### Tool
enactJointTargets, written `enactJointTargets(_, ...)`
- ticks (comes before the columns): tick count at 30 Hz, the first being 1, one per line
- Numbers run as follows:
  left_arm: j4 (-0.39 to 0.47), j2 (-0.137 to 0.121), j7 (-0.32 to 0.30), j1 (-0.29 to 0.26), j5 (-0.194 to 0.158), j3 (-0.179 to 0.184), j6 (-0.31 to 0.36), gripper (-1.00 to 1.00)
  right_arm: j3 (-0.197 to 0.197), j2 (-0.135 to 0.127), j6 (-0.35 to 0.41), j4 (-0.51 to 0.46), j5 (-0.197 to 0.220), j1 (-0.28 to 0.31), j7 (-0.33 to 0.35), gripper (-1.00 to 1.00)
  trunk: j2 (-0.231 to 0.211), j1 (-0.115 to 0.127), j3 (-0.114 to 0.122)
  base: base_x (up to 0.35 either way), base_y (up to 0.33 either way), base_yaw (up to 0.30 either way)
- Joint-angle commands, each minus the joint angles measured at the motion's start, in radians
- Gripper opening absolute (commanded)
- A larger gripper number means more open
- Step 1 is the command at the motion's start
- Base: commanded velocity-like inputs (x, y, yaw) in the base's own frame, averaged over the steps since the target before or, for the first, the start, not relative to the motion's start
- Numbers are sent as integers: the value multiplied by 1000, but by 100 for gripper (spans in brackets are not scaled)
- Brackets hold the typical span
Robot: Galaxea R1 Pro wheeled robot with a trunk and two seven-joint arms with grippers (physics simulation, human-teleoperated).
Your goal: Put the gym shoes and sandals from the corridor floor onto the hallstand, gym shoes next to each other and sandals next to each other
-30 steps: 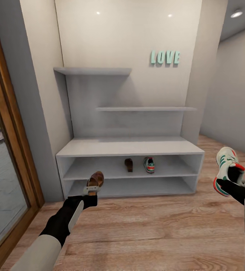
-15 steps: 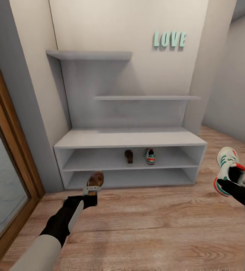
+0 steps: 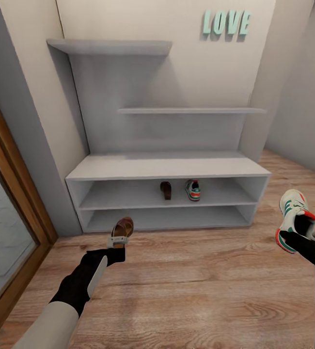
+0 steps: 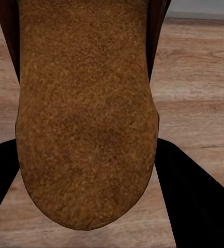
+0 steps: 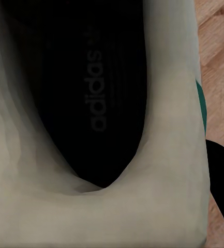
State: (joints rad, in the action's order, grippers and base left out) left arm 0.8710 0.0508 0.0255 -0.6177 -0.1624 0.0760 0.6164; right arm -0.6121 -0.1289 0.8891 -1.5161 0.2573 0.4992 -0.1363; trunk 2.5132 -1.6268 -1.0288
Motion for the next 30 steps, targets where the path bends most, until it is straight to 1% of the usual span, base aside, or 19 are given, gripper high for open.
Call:
enactJointTargets(1,2,0,4,0,-6,1,5,-100,0,0,4,-1,11,1,-9,-100,1,0,-6,0,0,0)
enactJointTargets(5,3,0,4,0,-6,1,5,-100,-1,-4,4,-2,5,1,-11,-100,1,0,-6,0,0,0)
enactJointTargets(7,3,0,4,0,-6,1,5,-100,-30,-23,4,-2,2,1,-12,-100,1,0,-6,0,0,0)
enactJointTargets(8,3,0,4,0,-6,1,5,-100,-54,-43,4,0,2,1,-12,-100,1,0,-6,0,0,0)
enactJointTargets(10,3,0,4,0,-6,1,5,-100,-92,-99,4,3,2,1,-10,-100,1,0,-6,0,0,0)
enactJointTargets(11,3,0,4,0,-6,1,5,-100,-98,-112,4,3,3,1,-10,-100,1,0,-6,0,0,0)
enactJointTargets(12,3,0,4,0,-6,1,5,-100,-106,-136,4,4,3,1,-9,-100,1,0,-6,0,0,0)
enactJointTargets(13,3,0,4,0,-6,1,5,-100,-113,-180,4,5,3,1,-9,-100,1,0,-6,0,0,0)
enactJointTargets(15,3,0,4,0,-6,1,5,-100,-118,-240,4,7,3,1,-8,-100,1,0,-6,0,0,0)
enactJointTargets(16,3,0,4,0,-6,1,5,-100,-119,-264,4,8,3,1,-8,-100,1,0,-6,0,0,0)
enactJointTargets(18,3,0,4,0,-6,1,5,-100,-120,-294,5,8,3,1,-8,-100,1,0,-6,0,0,0)
enactJointTargets(21,3,1,4,0,-6,1,5,-100,-120,-305,20,8,2,1,-8,-100,1,0,-6,26,-24,0)
enactJointTargets(22,3,1,4,0,-6,1,4,-100,-120,-307,71,8,2,1,-8,-100,1,0,-6,203,-188,0)
enactJointTargets(23,3,1,4,0,-6,1,3,-100,-120,-308,88,7,2,1,-8,-100,1,0,-6,224,-210,0)
enactJointTargets(30,3,1,4,0,-6,1,3,-100,-117,-307,105,7,2,1,-8,-100,1,0,-6,241,-227,0)
